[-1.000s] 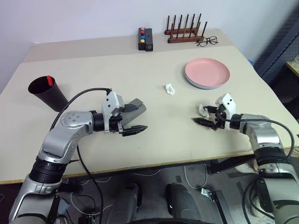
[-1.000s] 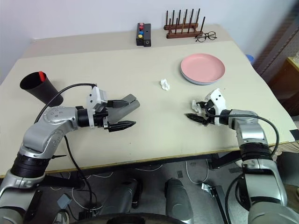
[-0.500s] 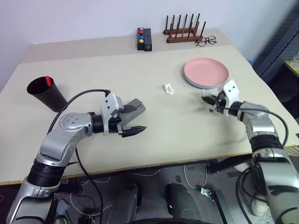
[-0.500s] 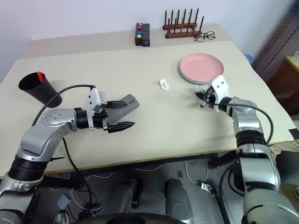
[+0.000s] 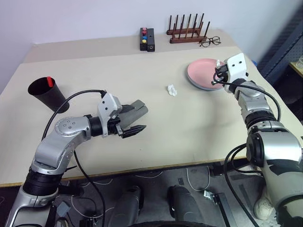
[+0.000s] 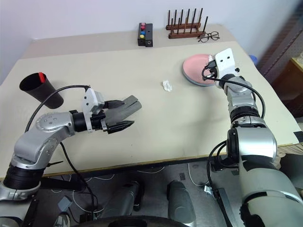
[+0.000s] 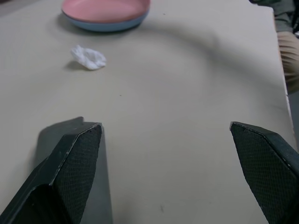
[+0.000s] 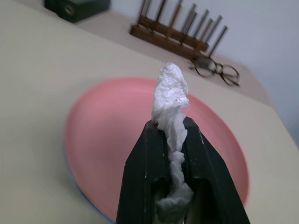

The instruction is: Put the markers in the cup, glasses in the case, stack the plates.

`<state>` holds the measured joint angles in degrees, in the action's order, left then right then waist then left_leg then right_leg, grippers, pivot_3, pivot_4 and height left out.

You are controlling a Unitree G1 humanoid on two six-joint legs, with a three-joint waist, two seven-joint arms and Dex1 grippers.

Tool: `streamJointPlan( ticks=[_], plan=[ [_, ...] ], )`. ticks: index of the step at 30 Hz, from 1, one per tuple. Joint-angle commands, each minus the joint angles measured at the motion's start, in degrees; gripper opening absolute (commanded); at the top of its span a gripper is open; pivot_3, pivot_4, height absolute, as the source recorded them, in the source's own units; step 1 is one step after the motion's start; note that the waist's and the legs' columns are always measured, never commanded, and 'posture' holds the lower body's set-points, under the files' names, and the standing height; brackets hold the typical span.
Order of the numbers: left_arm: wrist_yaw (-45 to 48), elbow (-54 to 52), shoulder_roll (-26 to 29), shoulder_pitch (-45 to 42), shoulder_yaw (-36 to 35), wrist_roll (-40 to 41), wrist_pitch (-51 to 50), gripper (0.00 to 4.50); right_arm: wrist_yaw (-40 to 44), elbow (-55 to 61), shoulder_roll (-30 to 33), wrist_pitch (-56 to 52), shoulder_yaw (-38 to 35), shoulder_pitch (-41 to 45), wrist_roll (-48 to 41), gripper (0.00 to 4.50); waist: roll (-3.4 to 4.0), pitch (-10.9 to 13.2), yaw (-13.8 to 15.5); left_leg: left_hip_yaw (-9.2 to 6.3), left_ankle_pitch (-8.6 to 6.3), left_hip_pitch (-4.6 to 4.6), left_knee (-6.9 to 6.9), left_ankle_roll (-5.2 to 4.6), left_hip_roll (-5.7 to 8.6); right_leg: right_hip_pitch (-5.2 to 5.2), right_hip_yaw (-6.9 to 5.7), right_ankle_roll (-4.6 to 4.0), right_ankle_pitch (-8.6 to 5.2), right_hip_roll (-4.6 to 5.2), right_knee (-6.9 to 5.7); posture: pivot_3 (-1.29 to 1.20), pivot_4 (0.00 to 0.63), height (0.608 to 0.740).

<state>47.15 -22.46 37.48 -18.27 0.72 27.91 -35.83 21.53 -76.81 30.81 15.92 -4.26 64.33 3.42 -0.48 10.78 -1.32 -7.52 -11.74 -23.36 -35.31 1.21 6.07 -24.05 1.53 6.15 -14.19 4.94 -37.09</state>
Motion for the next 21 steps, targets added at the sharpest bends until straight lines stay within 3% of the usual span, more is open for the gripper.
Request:
streamJointPlan(
  ticks=[1,3,7,9,15,21],
  plan=[
    [-1.96,-4.35,0.75,1.89,-3.13,1.39,-1.2,4.5,-2.67,-0.16,-0.05,-1.13,-0.82,2.71,1.01,0.75,0.0,0.0,-0.15,0.01,0.0,0.0,0.01,0.0,0.0,-0.01,0.01,0.0,0.0,0.0,0.0,0.0,0.15,0.74],
    [-2.83,-5.33,0.67,2.67,-3.7,1.61,-1.82,4.5,-2.88,-0.29,-0.22,-1.17,-1.08,2.7,1.32,1.44,0.0,0.0,-0.29,0.0,0.0,0.0,0.03,0.0,0.0,-0.01,0.01,0.0,0.0,0.0,0.0,0.0,0.15,0.74],
    [-3.77,-6.41,0.73,3.64,-4.5,2.2,-2.49,4.5,-3.98,-0.2,-0.75,-0.52,-1.99,2.81,1.1,3.61,0.0,0.0,-0.63,0.0,0.01,0.0,0.02,0.0,0.0,0.0,0.01,0.0,0.0,-0.01,0.0,0.0,0.15,0.74],
    [-3.94,-6.5,0.85,3.78,-4.52,2.38,-2.52,4.5,-3.98,-0.04,-0.97,0.01,-2.29,2.88,0.94,4.44,0.0,0.0,-0.89,0.0,0.0,0.0,0.02,0.0,0.0,0.0,0.01,0.0,0.0,-0.01,0.0,0.0,0.15,0.74],
    [-3.9,-5.77,0.63,3.45,-3.84,2.18,-2.1,4.5,1.12,0.95,-2.29,2.22,-3.91,2.53,-0.94,4.44,0.0,0.0,-1.37,0.01,0.0,0.01,0.04,0.0,0.0,0.0,0.01,0.0,0.0,-0.03,0.0,0.0,0.15,0.74],
    [-3.65,-4.07,-0.04,2.38,-3.05,1.77,-1.51,4.5,20.78,4.13,-7.44,2.41,-5.14,-1.32,-5.75,4.44,0.0,0.0,-1.33,-0.01,0.0,0.02,0.04,0.0,-0.06,0.0,0.01,-0.02,0.02,-0.13,-0.01,0.0,0.15,0.74]
  ],
)
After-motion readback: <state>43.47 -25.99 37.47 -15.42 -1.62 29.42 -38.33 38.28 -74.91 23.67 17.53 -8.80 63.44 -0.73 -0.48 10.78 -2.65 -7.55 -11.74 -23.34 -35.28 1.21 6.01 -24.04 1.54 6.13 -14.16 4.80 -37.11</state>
